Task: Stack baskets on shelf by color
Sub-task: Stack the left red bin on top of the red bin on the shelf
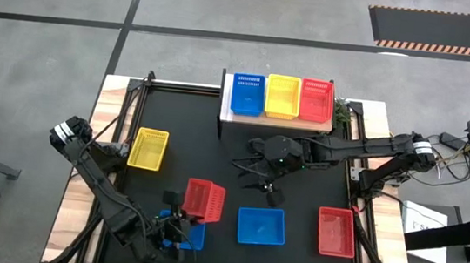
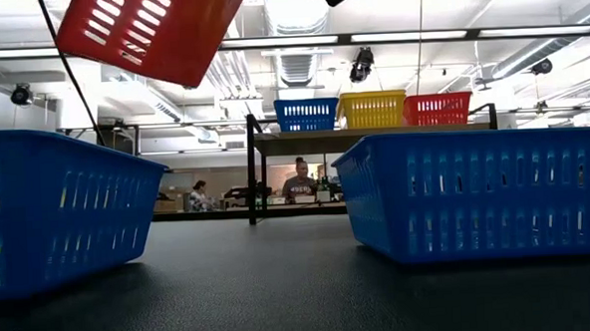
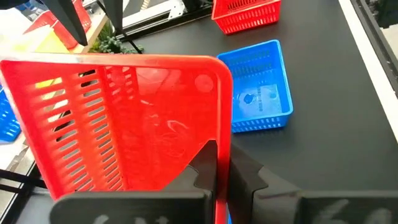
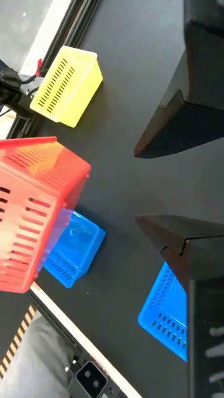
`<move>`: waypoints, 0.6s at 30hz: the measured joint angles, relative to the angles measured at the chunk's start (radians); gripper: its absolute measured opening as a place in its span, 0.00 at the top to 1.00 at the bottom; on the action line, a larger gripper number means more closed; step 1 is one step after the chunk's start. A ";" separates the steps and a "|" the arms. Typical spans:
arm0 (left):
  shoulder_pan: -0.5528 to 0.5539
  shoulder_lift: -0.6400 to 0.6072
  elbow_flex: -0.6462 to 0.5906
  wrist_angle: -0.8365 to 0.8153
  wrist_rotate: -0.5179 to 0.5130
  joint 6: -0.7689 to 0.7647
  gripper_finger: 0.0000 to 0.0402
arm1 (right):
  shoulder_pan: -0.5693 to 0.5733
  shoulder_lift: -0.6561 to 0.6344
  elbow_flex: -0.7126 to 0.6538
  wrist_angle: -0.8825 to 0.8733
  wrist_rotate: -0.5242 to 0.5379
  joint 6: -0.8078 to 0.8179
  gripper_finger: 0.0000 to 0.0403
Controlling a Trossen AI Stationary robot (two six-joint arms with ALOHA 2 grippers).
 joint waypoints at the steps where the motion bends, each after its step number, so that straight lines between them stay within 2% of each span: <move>1: 0.000 0.000 -0.004 0.005 -0.001 0.000 1.00 | 0.000 0.000 0.000 0.000 0.000 0.000 0.63; 18: 0.005 0.000 -0.018 0.032 -0.004 0.002 1.00 | 0.002 0.000 -0.009 -0.007 0.000 -0.014 0.63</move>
